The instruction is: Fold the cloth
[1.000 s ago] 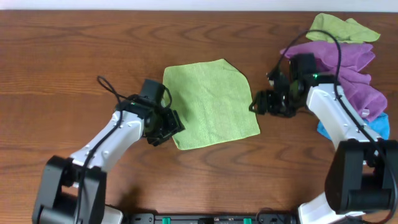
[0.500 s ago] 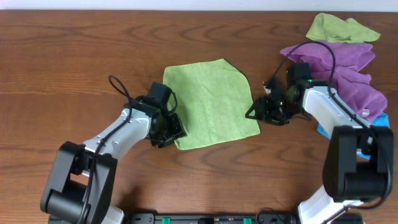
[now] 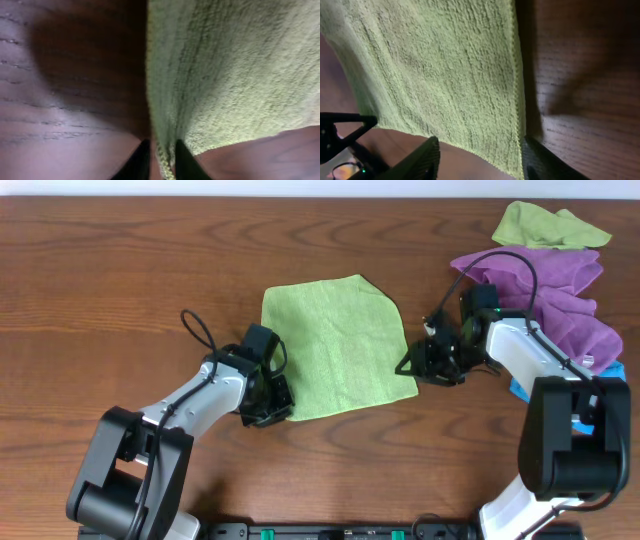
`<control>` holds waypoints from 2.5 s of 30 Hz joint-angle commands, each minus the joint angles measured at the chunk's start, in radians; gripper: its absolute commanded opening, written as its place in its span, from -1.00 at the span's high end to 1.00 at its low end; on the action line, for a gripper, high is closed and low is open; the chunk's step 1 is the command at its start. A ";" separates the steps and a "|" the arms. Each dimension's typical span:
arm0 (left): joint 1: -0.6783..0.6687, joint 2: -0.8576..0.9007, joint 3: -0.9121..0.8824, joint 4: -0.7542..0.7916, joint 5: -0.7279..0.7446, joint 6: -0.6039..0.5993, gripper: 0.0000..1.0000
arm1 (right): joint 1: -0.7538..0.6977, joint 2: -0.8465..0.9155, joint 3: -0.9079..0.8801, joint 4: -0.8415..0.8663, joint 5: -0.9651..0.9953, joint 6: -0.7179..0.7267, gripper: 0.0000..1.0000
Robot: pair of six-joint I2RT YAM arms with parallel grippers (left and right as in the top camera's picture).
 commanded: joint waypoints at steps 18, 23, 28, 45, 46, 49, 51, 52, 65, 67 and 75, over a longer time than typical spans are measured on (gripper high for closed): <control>-0.002 0.010 -0.005 0.020 -0.005 -0.010 0.88 | -0.006 0.003 -0.007 -0.098 0.103 0.006 0.46; -0.002 0.010 -0.005 0.019 -0.005 -0.010 0.88 | 0.003 0.003 -0.032 -0.080 0.103 0.005 0.41; -0.002 0.010 -0.005 0.019 -0.005 -0.010 0.88 | 0.003 0.003 -0.084 -0.023 0.103 0.029 0.37; 0.031 -0.015 0.015 0.000 0.033 -0.005 0.88 | 0.008 0.003 -0.064 0.006 -0.073 0.047 0.97; 0.055 -0.042 0.034 -0.015 0.040 0.018 0.89 | 0.006 0.002 -0.041 -0.008 -0.093 0.047 0.97; 0.142 -0.159 0.089 -0.060 -0.026 0.065 0.88 | 0.008 -0.009 0.064 -0.046 -0.097 0.048 0.97; 0.191 -0.227 0.103 -0.055 -0.034 0.069 0.88 | 0.014 -0.010 0.139 -0.059 -0.095 0.056 0.97; 0.207 -0.248 0.104 -0.051 -0.035 0.069 0.89 | 0.019 -0.010 0.166 -0.058 -0.093 0.071 0.98; 0.319 -0.068 0.111 0.253 -0.014 0.080 0.89 | 0.129 0.045 0.237 0.245 0.078 0.316 0.97; 0.344 -0.029 0.133 0.308 0.021 0.080 0.89 | 0.127 0.073 0.242 0.283 0.078 0.338 0.97; 0.377 0.188 0.378 0.339 0.092 0.119 0.89 | 0.128 0.194 0.346 0.332 0.086 0.390 0.97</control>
